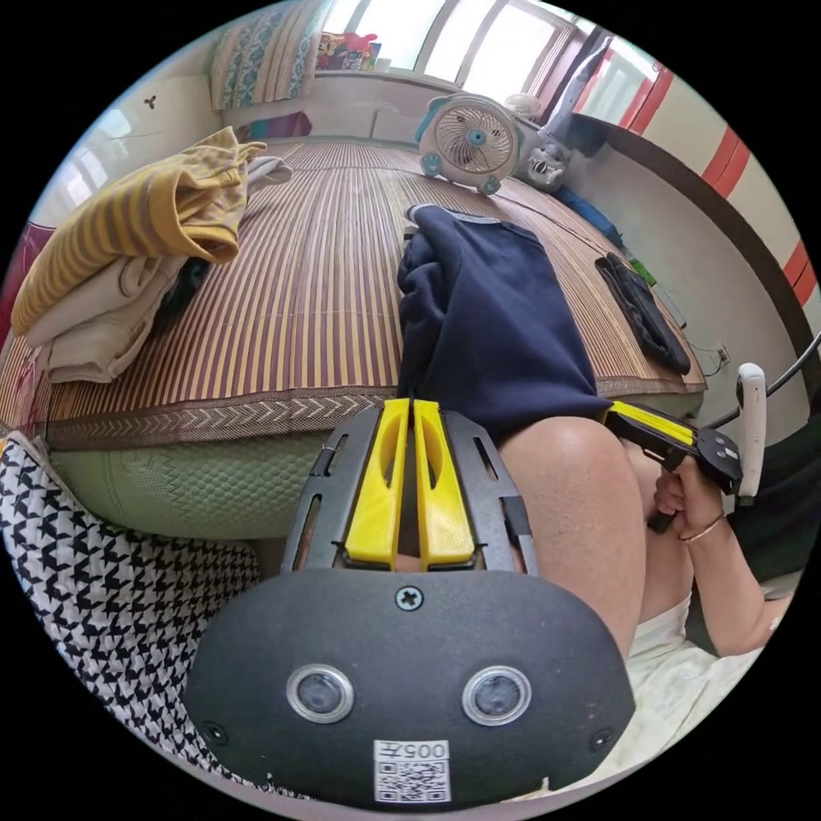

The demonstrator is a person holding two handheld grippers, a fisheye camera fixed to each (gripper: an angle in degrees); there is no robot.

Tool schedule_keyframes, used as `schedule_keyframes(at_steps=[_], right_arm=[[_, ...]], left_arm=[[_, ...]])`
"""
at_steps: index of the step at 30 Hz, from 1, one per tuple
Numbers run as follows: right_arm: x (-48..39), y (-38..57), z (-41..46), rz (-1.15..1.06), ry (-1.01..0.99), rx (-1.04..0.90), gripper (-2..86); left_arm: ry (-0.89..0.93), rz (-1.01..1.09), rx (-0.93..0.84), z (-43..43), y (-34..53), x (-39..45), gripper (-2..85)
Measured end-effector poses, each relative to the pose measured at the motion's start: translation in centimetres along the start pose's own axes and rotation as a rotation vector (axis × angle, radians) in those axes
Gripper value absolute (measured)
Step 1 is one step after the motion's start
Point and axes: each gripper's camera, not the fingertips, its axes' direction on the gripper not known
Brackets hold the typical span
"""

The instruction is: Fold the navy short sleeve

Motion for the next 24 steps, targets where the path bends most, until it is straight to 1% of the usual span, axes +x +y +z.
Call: schedule_keyframes(at_steps=[5,10,15,20,24], right_arm=[[-0.1,0.0,0.5,-0.011,0.007,0.000,-1.3],[-0.2,0.1,0.9,-0.014,0.027,0.014,-1.3],[0.1,0.0,1.3,-0.011,0.027,0.020,-1.3],[0.7,-0.1,1.6,-0.009,0.014,0.020,-1.3],[1.4,-0.2,1.8,-0.006,0.000,0.019,-1.3]], left_arm=[[0.011,-0.030,0.027,-1.6,0.5,-0.4,4.8],[-0.014,-0.082,0.113,-4.7,2.0,-1.2,6.6],[0.193,-0.145,0.194,-5.4,2.1,-3.5,12.8],[0.210,-0.127,0.086,-2.2,0.3,-3.2,13.2],[0.199,-0.106,0.044,-0.1,-1.2,-2.2,12.8]])
